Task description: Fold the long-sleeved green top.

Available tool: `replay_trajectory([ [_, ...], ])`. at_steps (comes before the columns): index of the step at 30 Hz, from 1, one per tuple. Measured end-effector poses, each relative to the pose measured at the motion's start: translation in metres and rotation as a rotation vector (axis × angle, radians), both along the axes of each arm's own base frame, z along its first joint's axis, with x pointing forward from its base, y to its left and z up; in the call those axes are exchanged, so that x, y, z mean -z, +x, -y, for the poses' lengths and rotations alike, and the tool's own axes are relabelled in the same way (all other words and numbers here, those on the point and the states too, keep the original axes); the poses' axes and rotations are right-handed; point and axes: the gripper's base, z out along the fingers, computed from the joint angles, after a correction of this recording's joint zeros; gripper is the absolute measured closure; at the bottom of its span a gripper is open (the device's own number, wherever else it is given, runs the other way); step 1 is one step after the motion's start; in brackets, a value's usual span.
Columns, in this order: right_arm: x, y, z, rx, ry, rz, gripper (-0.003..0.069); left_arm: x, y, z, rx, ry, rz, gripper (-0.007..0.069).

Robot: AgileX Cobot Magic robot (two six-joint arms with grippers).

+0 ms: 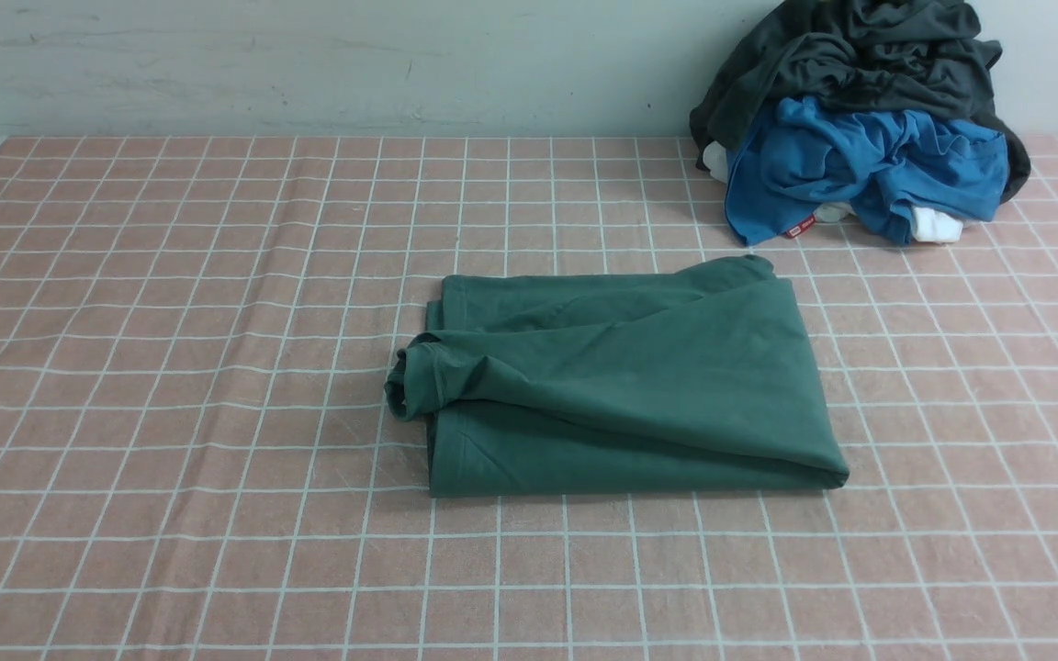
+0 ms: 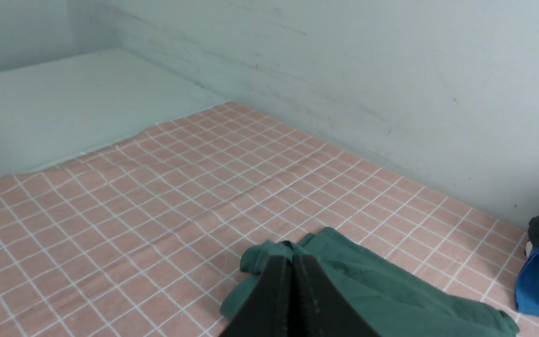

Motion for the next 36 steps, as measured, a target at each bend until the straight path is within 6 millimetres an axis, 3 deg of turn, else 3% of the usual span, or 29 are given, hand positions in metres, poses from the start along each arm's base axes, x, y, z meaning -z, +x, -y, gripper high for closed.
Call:
replay_trajectory([
  [4,0.043,0.004,0.008,0.101,0.089,0.099,0.0673,0.0,0.0,0.0,0.0,0.0,0.0,0.0627],
  [5,0.046,0.004,0.009,0.103,0.094,0.104,0.0673,0.0,0.0,0.0,0.0,0.0,0.0,0.0627],
  [7,0.084,0.002,0.023,0.239,0.16,0.149,0.0673,0.0,0.0,0.0,0.0,0.0,0.0,0.0627],
  [8,0.088,0.003,0.023,0.249,0.155,0.137,0.0673,0.0,0.0,0.0,0.0,0.0,0.0,0.0627],
  [9,0.112,0.001,0.031,0.333,0.172,0.132,0.0673,0.0,0.0,0.0,0.001,-0.001,0.0,0.0627],
  [11,0.138,-0.004,0.04,0.435,0.181,0.117,0.0673,0.0,0.0,0.0,0.001,-0.001,0.0,0.0627],
  [16,0.18,-0.014,0.053,0.621,0.169,0.071,0.0673,0.0,0.0,0.0,0.001,-0.001,0.0,0.0627],
  [19,0.207,-0.015,0.06,0.768,0.163,-0.075,0.0673,0.0,0.0,0.0,0.001,-0.001,-0.002,0.0627],
  [27,0.215,-0.016,0.064,0.831,0.129,-0.121,0.0673,0.0,0.0,0.0,0.002,-0.001,-0.003,0.0627],
  [36,0.215,-0.015,0.06,0.76,0.112,-0.121,0.0673,0.0,0.0,0.0,0.002,-0.001,-0.003,0.0627],
])
